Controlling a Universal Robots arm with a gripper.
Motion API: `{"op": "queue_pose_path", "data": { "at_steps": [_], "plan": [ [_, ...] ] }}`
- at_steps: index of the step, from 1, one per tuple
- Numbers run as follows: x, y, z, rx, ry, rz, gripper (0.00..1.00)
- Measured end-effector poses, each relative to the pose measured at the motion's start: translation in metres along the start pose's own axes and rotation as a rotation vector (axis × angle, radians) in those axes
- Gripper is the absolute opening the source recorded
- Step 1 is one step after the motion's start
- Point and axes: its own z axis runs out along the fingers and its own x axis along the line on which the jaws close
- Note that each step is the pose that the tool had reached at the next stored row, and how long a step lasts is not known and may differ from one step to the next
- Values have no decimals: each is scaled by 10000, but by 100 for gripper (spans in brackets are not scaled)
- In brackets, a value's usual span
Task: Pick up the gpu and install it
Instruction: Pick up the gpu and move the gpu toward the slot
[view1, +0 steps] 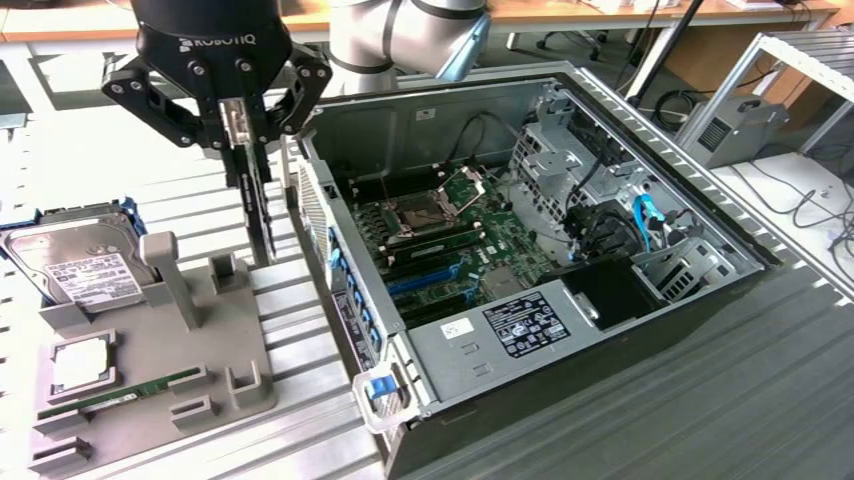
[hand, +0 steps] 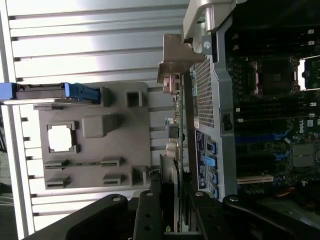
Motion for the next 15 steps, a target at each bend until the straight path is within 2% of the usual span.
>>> {"op": "queue_pose_path", "data": {
  "at_steps": [15],
  "plan": [
    [-109, 8, 3, 1, 1, 0, 27]
  ]
}}
